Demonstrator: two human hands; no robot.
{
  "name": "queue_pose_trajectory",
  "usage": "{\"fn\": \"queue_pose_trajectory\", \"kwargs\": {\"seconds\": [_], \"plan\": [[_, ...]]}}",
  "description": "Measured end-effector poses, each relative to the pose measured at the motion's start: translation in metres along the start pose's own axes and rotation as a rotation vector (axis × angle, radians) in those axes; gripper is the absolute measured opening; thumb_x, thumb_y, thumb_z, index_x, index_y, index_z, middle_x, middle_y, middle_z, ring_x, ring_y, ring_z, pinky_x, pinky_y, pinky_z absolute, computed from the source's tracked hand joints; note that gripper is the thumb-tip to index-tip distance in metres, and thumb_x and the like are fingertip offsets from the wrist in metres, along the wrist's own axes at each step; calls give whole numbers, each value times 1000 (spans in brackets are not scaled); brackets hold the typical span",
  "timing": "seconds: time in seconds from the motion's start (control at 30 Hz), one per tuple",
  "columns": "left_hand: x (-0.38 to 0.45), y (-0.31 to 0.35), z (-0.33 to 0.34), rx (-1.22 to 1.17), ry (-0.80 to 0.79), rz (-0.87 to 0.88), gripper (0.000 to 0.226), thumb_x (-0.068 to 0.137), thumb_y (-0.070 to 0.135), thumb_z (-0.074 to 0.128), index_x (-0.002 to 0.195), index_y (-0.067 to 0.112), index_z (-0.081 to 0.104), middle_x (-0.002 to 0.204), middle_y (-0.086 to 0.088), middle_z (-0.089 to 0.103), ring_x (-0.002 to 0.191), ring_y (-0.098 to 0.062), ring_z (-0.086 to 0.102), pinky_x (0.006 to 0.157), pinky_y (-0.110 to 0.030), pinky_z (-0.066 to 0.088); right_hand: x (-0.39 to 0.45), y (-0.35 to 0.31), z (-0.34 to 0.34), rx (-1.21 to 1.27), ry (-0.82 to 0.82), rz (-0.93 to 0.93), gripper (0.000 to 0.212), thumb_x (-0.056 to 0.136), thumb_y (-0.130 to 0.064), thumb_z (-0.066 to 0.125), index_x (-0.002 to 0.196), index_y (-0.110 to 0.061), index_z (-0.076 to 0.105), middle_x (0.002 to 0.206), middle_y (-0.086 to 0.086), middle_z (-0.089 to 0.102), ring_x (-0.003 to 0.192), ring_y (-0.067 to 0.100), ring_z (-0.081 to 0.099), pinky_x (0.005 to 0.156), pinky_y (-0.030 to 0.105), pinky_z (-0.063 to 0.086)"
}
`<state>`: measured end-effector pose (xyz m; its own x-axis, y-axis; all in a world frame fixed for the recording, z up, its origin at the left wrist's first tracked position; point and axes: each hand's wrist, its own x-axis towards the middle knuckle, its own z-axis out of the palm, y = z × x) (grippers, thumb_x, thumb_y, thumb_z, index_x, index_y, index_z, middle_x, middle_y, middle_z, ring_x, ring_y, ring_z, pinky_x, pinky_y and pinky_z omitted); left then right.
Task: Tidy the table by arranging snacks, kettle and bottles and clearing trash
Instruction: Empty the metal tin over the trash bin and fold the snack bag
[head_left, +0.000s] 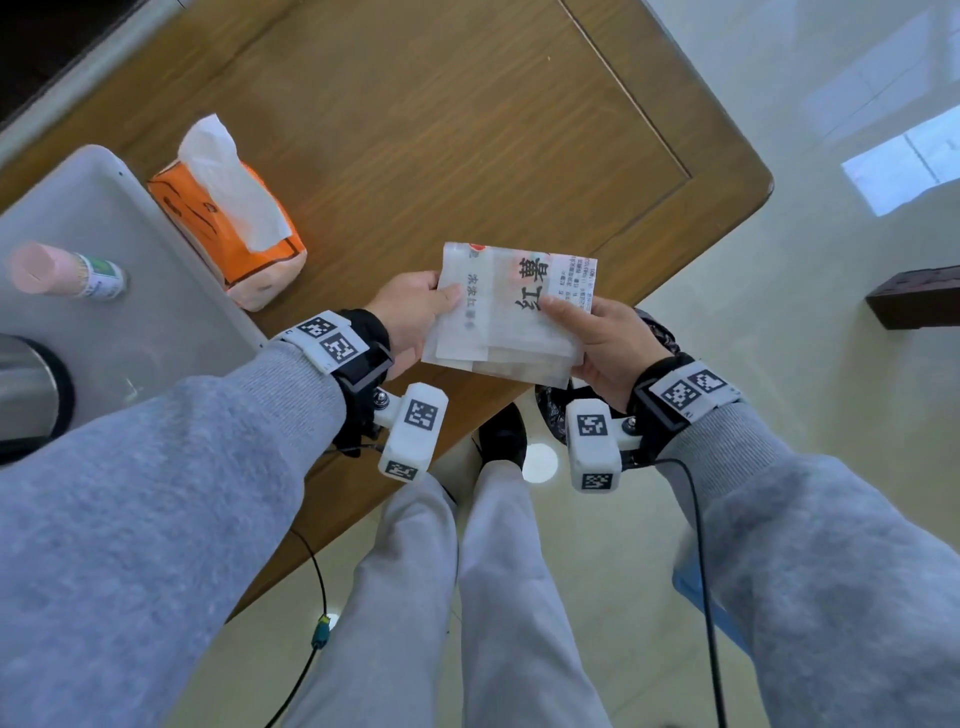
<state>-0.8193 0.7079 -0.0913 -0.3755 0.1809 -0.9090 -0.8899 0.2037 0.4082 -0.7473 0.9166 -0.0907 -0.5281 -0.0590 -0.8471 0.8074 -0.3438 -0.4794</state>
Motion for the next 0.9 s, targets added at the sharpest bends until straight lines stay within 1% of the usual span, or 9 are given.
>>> {"fn": "queue_pose_trajectory", "kwargs": {"seconds": [0.1,0.2,0.3,0.37,0.47,0.6,0.73,0.8,0.9], "plan": [[1,-2,4,15,-39,36,37,96,22,61,128,5,58,122,-15,69,110,-33,67,93,-52,55,1,6,2,-22,44,-58,36,92,-20,73,123,-1,70,119,15,76,110,33,74,76,35,65],[3,-3,8,89,-47,55,33,95,17,62,126,7,59,121,-14,69,109,-32,68,93,-53,54,1,9,-2,-53,79,-116,33,90,-21,76,118,-2,72,115,14,78,107,32,75,86,43,63],[6,-1,13,104,8,75,30,97,12,58,126,8,60,120,-12,70,105,-28,70,90,-49,56,-1,11,-6,-37,67,-71,33,94,-27,72,119,-6,71,116,10,78,105,29,76,87,43,63],[8,0,13,92,56,79,27,99,11,54,125,8,60,120,-12,69,102,-26,70,87,-46,58,-5,12,-9,-17,30,-36,29,98,-25,66,118,-5,71,116,12,78,99,26,77,81,36,65],[8,2,12,102,74,73,19,101,9,49,113,12,63,120,-12,69,101,-26,70,85,-45,58,-8,13,-14,-14,11,-55,23,101,-18,62,116,-4,72,114,13,78,96,25,77,84,36,65],[5,-1,16,133,106,135,18,101,7,48,104,17,63,117,-10,70,102,-25,69,90,-46,57,-7,12,-16,-31,71,-67,14,99,-10,63,106,-6,74,103,8,80,86,20,78,68,28,64],[1,-10,10,217,116,157,9,95,15,60,95,22,66,108,-7,74,98,-24,72,89,-47,57,-9,17,-15,-29,117,-17,12,99,-7,62,100,-6,74,91,2,80,75,13,77,60,24,61],[-2,-13,4,207,123,157,6,94,20,64,97,16,67,102,-6,75,92,-21,73,82,-40,61,-11,19,-16,-6,146,9,11,99,-7,63,101,-7,74,92,2,79,77,14,76,61,24,61],[-14,-13,-9,83,176,141,18,98,27,57,100,10,65,100,-9,74,85,-16,73,76,-25,60,-16,15,-16,44,228,28,9,98,-8,64,102,-7,72,85,0,77,70,12,73,61,23,61]]}}
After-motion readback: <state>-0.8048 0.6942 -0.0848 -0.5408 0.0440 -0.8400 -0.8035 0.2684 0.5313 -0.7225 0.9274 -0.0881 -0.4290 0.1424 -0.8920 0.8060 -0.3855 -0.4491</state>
